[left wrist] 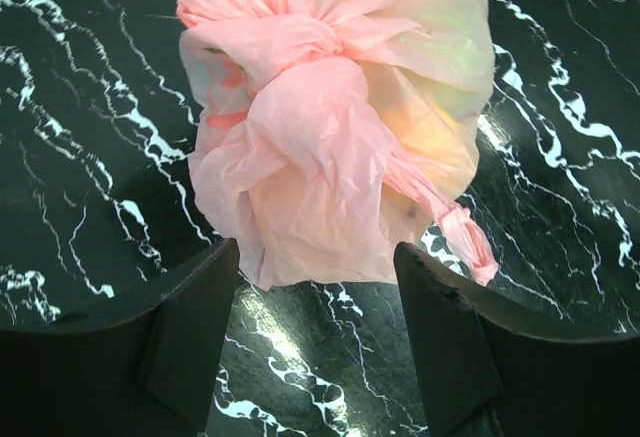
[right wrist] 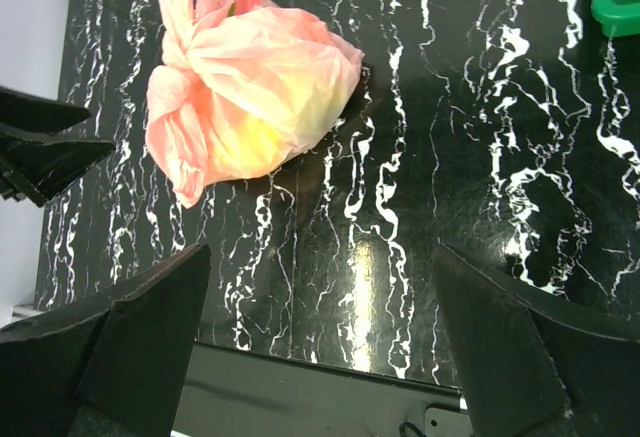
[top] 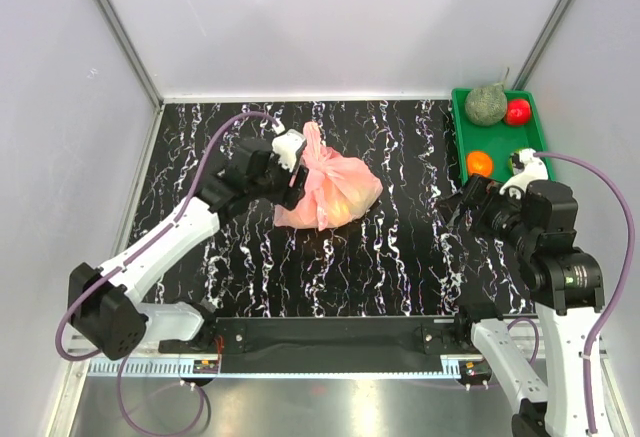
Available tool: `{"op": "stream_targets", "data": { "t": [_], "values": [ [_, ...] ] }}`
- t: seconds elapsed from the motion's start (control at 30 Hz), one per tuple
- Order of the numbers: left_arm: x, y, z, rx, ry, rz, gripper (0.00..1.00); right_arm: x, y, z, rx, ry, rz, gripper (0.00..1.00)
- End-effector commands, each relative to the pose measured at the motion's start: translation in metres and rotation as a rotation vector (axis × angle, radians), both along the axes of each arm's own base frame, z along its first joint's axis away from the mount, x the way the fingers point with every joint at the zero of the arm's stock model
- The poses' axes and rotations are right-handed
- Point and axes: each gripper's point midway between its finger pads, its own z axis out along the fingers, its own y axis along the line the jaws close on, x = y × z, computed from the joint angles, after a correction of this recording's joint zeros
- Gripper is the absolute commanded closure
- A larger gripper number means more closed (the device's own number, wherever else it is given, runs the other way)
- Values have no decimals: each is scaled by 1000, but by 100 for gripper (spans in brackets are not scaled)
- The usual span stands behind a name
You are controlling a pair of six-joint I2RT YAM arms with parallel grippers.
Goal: Untie the knot of the plastic bag and take out the fruit
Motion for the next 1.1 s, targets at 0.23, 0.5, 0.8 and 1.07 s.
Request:
{"op": "stream_targets", "data": {
  "t": [0.23, 0.5, 0.8, 1.07],
  "values": [
    [5, -29, -8, 14, 13, -307, 30, 4, 12, 3, 24, -30, 74, 0],
    [31, -17, -36, 113, 28, -196, 39, 6, 16, 2, 35, -21, 92, 0],
    [44, -12, -40, 93, -12, -93, 100, 51, 37, 20, 161, 2, 114, 0],
    [11, -19, -43, 103, -8, -147, 100, 116, 77, -15, -82, 108, 188, 0]
  ]
}}
